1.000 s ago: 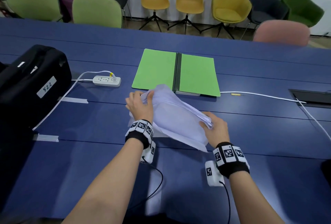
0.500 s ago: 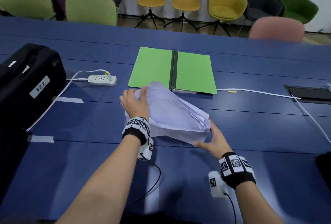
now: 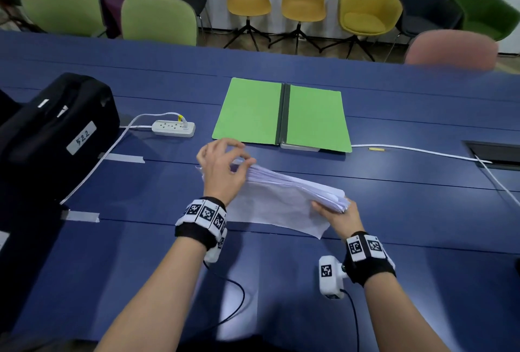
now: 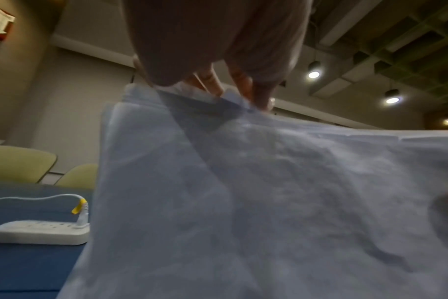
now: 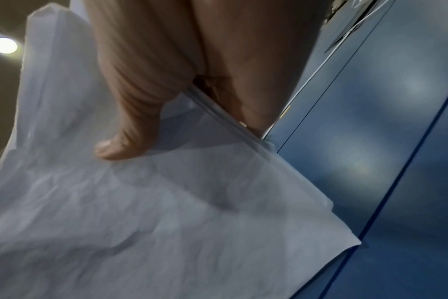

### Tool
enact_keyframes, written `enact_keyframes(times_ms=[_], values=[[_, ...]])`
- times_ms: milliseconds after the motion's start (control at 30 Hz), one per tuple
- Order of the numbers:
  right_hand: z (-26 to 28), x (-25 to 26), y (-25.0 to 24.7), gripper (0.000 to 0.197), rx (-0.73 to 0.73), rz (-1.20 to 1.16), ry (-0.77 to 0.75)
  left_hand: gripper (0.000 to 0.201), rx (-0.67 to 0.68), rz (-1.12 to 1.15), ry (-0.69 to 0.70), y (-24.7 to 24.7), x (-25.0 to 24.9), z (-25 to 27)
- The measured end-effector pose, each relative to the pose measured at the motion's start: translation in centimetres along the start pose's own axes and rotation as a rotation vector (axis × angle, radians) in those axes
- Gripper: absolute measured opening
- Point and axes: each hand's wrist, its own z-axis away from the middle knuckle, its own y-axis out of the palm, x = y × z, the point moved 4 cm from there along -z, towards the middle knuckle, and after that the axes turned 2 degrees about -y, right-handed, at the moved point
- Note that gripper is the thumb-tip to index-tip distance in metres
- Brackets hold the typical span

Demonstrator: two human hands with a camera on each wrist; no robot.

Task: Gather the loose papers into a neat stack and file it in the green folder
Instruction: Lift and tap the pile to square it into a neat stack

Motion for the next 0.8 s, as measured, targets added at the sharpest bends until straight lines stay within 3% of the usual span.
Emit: enact_keyframes(times_ms=[167, 233, 367, 533, 667, 733, 767, 800], values=[[0.1, 0.2, 0.3, 0.021, -0.018, -0.016, 0.019, 0.019, 0.115, -0.010, 0.056, -0.3, 0.9, 0.1], [0.1, 0.2, 0.3, 0.020, -0.011, -0.024, 0.015, 0.009, 0.102, -0.045, 0.061, -0.7, 1.2, 0.1], [0.2, 0.5, 0.4, 0.019, -0.012, -0.016, -0.001, 0.011, 0.076, -0.142, 0.014, -1.4, 1.7, -0.7], [-0.2, 2.2, 0.9, 0.023, 0.044, 0.006, -0.039, 0.009, 0.007, -0.125, -0.241, -2.8, 4.6, -1.9], [-0.9, 3.0, 0.6, 0.012, -0.015, -0.018, -0.045, 0.015, -0.002, 0.092, -0.347, -3.5, 6.6, -1.6], [-1.0, 2.8, -0.1, 0.017, -0.059, -0.056, -0.015, 0.009, 0.042, 0.274, -0.439, -3.8, 7.4, -1.2], [-0.9, 2.9, -0.5, 0.020, -0.070, -0.074, -0.007, 0.027, 0.111, 0.371, -0.509, -3.7, 7.8, -1.0], [-0.9, 3.2, -0.8, 0.022, -0.078, -0.100, -0.001, 0.061, 0.213, 0.461, -0.573, -3.6, 8.2, -0.7]])
